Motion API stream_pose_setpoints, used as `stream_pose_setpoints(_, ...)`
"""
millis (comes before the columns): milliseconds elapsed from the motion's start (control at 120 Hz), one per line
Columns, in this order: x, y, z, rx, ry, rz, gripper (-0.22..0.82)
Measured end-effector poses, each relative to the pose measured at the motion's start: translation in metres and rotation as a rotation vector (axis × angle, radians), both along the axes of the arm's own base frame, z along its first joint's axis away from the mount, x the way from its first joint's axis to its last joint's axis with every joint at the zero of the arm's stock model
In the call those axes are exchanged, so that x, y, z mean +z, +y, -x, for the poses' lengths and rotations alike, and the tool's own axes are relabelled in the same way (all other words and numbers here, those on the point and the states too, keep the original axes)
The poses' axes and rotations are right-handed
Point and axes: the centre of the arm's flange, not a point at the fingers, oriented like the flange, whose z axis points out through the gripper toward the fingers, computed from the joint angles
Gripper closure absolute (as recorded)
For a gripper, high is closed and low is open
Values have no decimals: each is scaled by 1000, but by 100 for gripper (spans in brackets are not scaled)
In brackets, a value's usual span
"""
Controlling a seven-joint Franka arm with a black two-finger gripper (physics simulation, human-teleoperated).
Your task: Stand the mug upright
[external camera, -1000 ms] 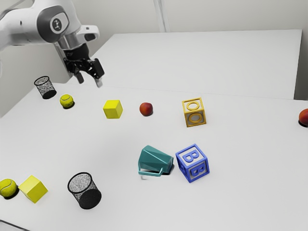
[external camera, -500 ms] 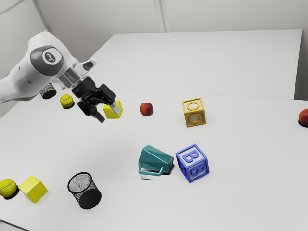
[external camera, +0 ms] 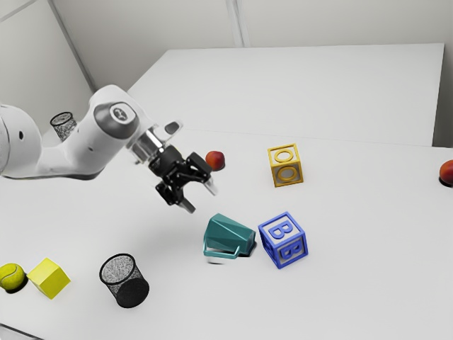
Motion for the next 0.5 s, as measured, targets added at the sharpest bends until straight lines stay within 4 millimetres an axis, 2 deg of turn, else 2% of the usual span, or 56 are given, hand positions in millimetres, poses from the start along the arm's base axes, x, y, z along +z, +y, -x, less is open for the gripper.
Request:
stream_pose_setpoints(125, -14, -4, -3, -2, 12, -8, 1)
stream_pose_setpoints(325, -28, 38, -11, 91, 23, -8, 1)
stream_pose_setpoints(500, -48, 29, -14, 91, 51, 9, 2)
